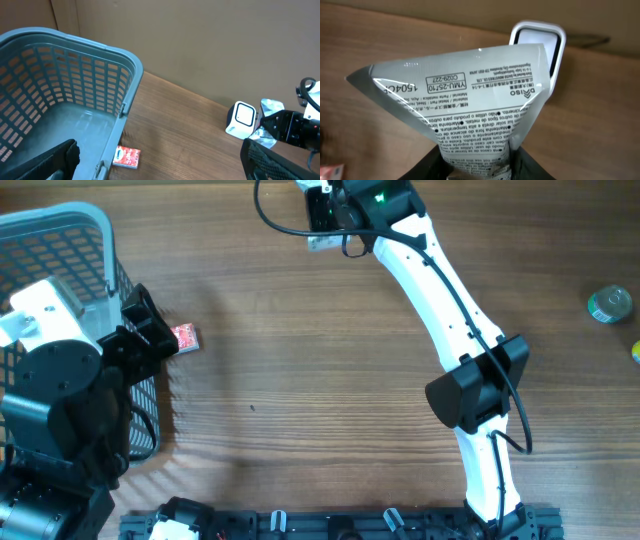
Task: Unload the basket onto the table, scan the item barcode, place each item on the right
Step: 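Lift the package and carry it up toward the white scanner, then hold the package's barcode side in front of the scanner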
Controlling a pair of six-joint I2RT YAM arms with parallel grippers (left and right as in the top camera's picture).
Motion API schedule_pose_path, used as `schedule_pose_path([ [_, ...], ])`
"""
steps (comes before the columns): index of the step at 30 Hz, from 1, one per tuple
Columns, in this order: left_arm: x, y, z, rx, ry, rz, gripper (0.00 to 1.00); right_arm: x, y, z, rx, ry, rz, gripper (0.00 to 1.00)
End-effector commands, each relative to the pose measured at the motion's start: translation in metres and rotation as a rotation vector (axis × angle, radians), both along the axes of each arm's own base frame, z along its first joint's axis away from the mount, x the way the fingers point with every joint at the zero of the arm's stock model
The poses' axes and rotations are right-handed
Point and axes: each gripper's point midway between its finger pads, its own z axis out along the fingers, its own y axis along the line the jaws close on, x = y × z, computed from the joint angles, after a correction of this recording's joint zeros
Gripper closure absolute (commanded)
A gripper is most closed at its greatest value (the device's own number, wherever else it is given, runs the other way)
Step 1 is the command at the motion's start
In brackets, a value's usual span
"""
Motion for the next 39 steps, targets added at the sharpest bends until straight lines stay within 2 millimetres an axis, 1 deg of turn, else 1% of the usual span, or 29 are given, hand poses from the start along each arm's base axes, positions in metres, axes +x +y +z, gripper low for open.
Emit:
schedule_pose_path([
  [1, -0.001, -0.001, 0.005, -0.021, -0.017, -0.001, 0.00, 0.008, -0.005, 0.027, -0.043, -0.109, 0.034, 0.95],
  [6, -0.001, -0.001, 0.005, -0.022, -0.017, -0.001, 0.00, 0.024, 0.000, 0.039, -0.048, -0.201, 0.060, 0.95],
  [11, -0.001, -0.001, 0.005, -0.021, -0.017, -0.001, 0.00, 0.042, 0.006, 0.038, -0.056, -0.268, 0.083, 0.95],
  [15, -0.001, 0.000, 0.005, -0.021, -0.017, -0.001, 0.00, 0.062, 0.004, 0.034, -0.069, -0.331, 0.090, 0.95],
  [19, 0.000, -0.001, 0.004, -0.020, -0.015, -0.001, 0.00, 0.081, 0.001, 0.019, -0.160, -0.394, 0.152, 0.95],
  [21, 0.000, -0.001, 0.004, -0.019, -0.012, -0.001, 0.00, 0.088, 0.002, 0.005, -0.204, -0.402, 0.183, 0.95],
  [23, 0.001, -0.001, 0.003, -0.018, -0.011, -0.001, 0.00, 0.090, 0.004, -0.006, -0.209, -0.389, 0.192, 0.95],
  [25, 0.001, -0.001, 0.003, -0.018, -0.010, -0.001, 0.00, 0.088, 0.012, -0.016, -0.184, -0.374, 0.233, 0.95],
  [27, 0.001, 0.000, 0.003, -0.015, -0.009, 0.003, 0.00, 0.082, 0.029, -0.021, -0.132, -0.368, 0.336, 0.95],
  [28, 0.001, 0.000, 0.003, -0.011, -0.009, 0.005, 0.00, 0.079, 0.036, -0.020, -0.107, -0.371, 0.384, 0.95],
  [31, 0.000, 0.003, 0.002, -0.002, -0.003, 0.020, 0.00, 0.073, 0.049, -0.014, -0.062, -0.401, 0.479, 0.95],
  [35, -0.002, 0.006, -0.001, 0.008, 0.012, 0.032, 0.00, 0.073, 0.052, -0.007, -0.050, -0.444, 0.546, 0.95],
  [38, -0.002, 0.006, -0.001, 0.009, 0.013, 0.032, 0.00, 0.070, 0.052, -0.002, 0.010, -0.451, 0.602, 0.95],
  [39, -0.002, 0.006, -0.001, 0.009, 0.013, 0.032, 0.00, 0.066, 0.053, 0.000, 0.042, -0.456, 0.654, 0.95],
])
